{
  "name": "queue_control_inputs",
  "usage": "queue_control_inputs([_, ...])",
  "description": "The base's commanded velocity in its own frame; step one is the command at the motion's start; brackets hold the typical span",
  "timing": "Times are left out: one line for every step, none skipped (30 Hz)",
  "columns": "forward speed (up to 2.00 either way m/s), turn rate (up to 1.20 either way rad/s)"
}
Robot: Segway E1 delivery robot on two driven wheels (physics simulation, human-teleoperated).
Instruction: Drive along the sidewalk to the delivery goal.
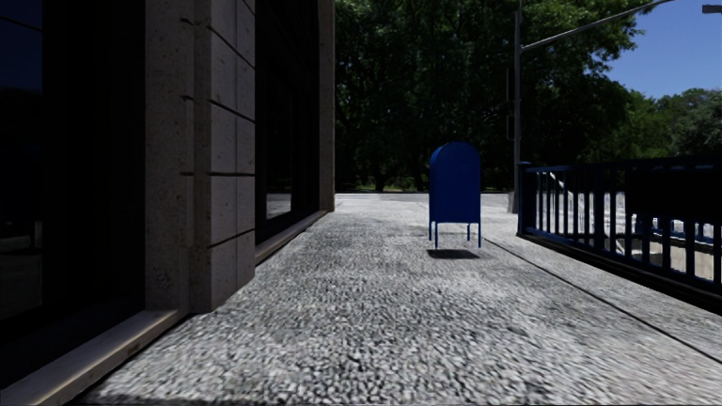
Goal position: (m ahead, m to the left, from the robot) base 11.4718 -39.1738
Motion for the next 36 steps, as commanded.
queue_control_inputs([2.00,0.00])
queue_control_inputs([2.00,0.00])
queue_control_inputs([2.00,0.00])
queue_control_inputs([2.00,0.00])
queue_control_inputs([2.00,0.00])
queue_control_inputs([2.00,0.00])
queue_control_inputs([2.00,0.00])
queue_control_inputs([2.00,0.00])
queue_control_inputs([2.00,0.00])
queue_control_inputs([2.00,0.00])
queue_control_inputs([2.00,0.00])
queue_control_inputs([2.00,0.00])
queue_control_inputs([2.00,0.00])
queue_control_inputs([2.00,0.00])
queue_control_inputs([2.00,0.00])
queue_control_inputs([2.00,0.00])
queue_control_inputs([2.00,0.00])
queue_control_inputs([2.00,0.00])
queue_control_inputs([2.00,0.00])
queue_control_inputs([2.00,0.00])
queue_control_inputs([2.00,0.00])
queue_control_inputs([2.00,0.00])
queue_control_inputs([2.00,0.00])
queue_control_inputs([2.00,0.00])
queue_control_inputs([2.00,0.00])
queue_control_inputs([2.00,0.00])
queue_control_inputs([2.00,0.00])
queue_control_inputs([2.00,0.00])
queue_control_inputs([2.00,0.00])
queue_control_inputs([2.00,0.00])
queue_control_inputs([2.00,0.00])
queue_control_inputs([2.00,0.00])
queue_control_inputs([2.00,0.00])
queue_control_inputs([2.00,0.00])
queue_control_inputs([2.00,0.00])
queue_control_inputs([2.00,0.00])
